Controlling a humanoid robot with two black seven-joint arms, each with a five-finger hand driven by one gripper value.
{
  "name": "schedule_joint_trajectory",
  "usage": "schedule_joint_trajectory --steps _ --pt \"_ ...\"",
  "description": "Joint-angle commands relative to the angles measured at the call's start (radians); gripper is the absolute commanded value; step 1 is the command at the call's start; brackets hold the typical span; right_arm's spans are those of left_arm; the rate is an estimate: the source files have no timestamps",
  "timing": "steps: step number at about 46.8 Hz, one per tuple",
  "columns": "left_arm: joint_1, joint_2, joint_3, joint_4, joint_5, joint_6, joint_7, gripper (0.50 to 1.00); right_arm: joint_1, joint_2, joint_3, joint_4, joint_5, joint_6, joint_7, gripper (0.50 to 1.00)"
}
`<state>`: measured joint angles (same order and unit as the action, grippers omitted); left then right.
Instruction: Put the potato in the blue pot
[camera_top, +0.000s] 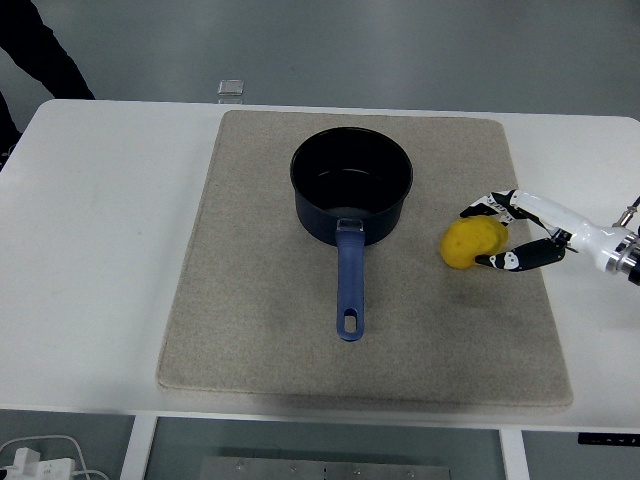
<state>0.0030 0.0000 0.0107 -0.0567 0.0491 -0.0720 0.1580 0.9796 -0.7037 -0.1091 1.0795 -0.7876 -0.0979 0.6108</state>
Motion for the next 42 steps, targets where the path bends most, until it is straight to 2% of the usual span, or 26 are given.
schedule_joint_trajectory --steps 1,8,20,31,42 --pt "0.0 0.0 0.0 0.0 0.0 0.0 0.0 0.996 0.004 -0.004 0.002 0.0 0.001 -0.002 0.0 0.5" --pt "0.0 0.0 0.002 0.0 0.0 0.0 0.0 0.996 0.059 -0.008 0.002 0.0 0.011 0.003 0.0 0.5" --pt "0.0 0.0 0.0 0.0 0.0 0.0 0.0 0.996 0.16 0.0 -0.012 0.0 0.129 0.046 0.0 0.5" --pt "0.0 0.0 0.002 -0.002 0.0 0.0 0.0 0.996 0.226 0.004 -0.015 0.0 0.194 0.052 0.0 0.5" --pt "0.0 0.0 0.003 -0.002 0.0 0.0 0.0 0.996 0.32 0.09 -0.104 -0.018 0.218 0.063 0.0 0.5"
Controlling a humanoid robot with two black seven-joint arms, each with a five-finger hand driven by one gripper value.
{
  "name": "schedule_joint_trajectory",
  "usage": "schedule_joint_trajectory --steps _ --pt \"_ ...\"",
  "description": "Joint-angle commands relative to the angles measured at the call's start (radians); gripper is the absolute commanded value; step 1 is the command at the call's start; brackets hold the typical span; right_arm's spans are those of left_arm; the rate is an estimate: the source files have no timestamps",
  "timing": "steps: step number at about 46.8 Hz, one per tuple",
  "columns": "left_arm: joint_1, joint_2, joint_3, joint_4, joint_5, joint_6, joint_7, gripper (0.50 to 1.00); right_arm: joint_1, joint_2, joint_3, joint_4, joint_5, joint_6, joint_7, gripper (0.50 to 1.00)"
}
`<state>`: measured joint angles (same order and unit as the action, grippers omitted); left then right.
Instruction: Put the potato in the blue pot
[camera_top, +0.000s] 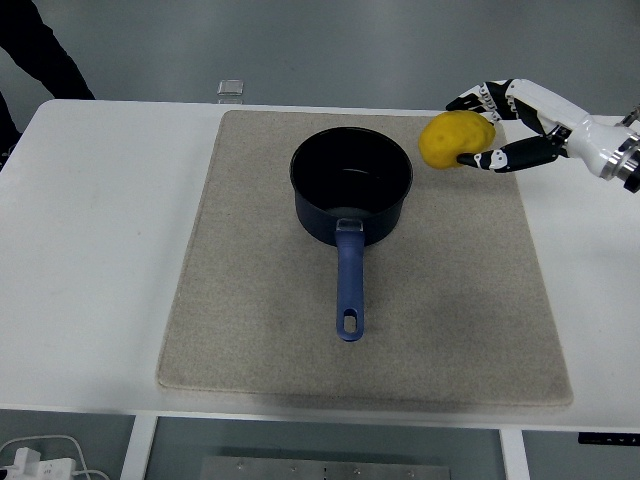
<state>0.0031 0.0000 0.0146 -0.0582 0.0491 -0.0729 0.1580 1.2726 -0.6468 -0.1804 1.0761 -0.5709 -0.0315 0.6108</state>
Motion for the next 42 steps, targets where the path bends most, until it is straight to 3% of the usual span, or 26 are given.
schedule_joint_trajectory --steps 1,17,42 --pt "0.0 0.0 -0.001 0.0 0.0 -0.001 0.0 0.996 0.036 0.05 -0.042 -0.022 0.002 -0.004 0.0 0.5" --pt "0.0 0.0 -0.002 0.0 0.0 0.001 0.0 0.996 0.114 0.234 -0.122 -0.14 0.077 0.001 0.0 0.5" --pt "0.002 0.0 -0.002 0.0 0.0 -0.001 0.002 0.996 0.119 0.41 -0.174 -0.271 0.094 -0.001 0.0 0.5"
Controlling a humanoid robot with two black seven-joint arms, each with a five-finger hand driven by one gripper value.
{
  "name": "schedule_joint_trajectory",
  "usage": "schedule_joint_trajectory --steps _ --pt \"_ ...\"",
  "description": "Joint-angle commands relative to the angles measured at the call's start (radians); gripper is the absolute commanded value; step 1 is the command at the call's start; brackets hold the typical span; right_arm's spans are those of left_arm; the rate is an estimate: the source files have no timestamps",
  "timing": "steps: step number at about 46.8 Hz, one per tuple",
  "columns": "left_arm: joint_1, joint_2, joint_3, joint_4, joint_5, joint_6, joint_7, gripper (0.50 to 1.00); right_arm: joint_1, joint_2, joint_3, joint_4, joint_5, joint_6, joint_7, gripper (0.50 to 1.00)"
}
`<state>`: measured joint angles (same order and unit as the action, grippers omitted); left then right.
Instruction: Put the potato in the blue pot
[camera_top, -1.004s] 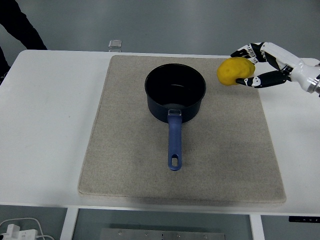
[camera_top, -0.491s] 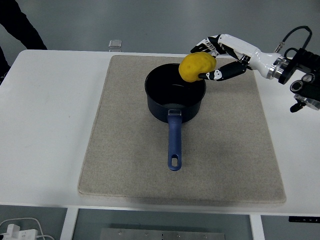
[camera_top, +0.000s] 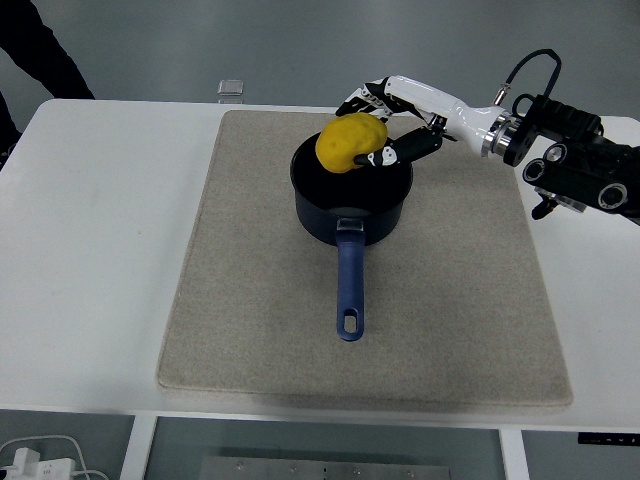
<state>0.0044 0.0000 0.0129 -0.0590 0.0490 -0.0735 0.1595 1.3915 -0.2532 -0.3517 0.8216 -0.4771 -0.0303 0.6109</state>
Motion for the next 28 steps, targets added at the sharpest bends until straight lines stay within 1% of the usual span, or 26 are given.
schedule_joint_trajectory --steps 1,13,23,28 --pt "0.0 0.0 -0.001 0.001 0.0 0.001 0.0 0.996 0.0 0.023 -0.003 -0.022 0.0 -0.002 0.0 0.5" --pt "0.0 0.0 -0.002 0.001 0.0 0.0 0.0 0.996 -0.008 0.086 -0.003 -0.085 0.0 0.001 0.0 0.5" --pt "0.0 0.0 -0.002 0.001 0.0 0.0 0.0 0.996 -0.019 0.127 -0.001 -0.128 0.0 0.001 0.0 0.5" --pt "0.0 0.0 -0.002 0.001 0.0 0.0 0.0 0.996 -0.028 0.137 0.0 -0.15 0.0 0.001 0.0 0.5"
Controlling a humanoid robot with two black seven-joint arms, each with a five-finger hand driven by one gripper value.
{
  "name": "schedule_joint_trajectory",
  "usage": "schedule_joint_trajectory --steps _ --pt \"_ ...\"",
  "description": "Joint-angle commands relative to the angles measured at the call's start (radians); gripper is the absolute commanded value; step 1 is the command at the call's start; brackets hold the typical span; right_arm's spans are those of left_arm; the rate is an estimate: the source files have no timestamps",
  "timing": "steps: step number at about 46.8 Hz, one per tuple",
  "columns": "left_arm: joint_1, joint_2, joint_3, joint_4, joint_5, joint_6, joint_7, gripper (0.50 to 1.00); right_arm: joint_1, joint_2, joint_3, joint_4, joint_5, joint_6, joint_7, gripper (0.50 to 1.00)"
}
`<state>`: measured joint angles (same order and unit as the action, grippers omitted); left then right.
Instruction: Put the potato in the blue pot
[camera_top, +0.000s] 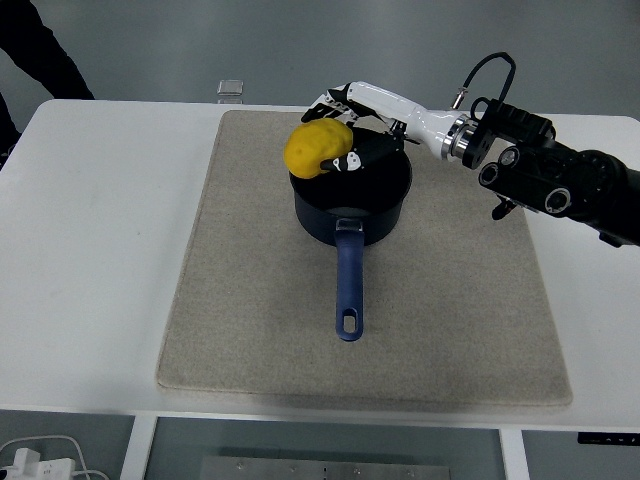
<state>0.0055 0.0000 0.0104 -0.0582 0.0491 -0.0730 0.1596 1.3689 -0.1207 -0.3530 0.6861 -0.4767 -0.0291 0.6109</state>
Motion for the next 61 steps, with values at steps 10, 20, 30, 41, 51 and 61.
schedule_joint_trajectory --steps 10,20,30,41,51,61 --pt "-0.001 0.0 -0.001 0.0 0.0 0.001 0.0 0.996 -0.024 0.027 0.005 -0.057 0.0 0.005 0.0 0.5" --pt "-0.001 0.0 -0.001 0.001 0.0 0.001 0.0 0.996 -0.063 0.032 0.006 -0.077 0.0 0.008 0.0 0.5" --pt "0.001 0.0 -0.001 0.001 0.0 0.001 0.0 0.996 -0.079 0.033 0.016 -0.089 0.0 0.001 0.0 0.5" --pt "0.001 0.0 -0.001 0.001 0.0 -0.001 0.0 0.996 -0.093 0.033 0.022 -0.105 0.035 -0.002 0.0 0.616" --pt "-0.001 0.0 -0.001 0.001 0.0 0.001 0.0 0.996 -0.097 0.032 0.022 -0.105 0.076 0.003 0.0 0.911" --pt "-0.001 0.0 -0.001 0.001 0.0 0.001 0.0 0.996 -0.099 0.03 0.022 -0.105 0.079 0.003 0.0 0.928"
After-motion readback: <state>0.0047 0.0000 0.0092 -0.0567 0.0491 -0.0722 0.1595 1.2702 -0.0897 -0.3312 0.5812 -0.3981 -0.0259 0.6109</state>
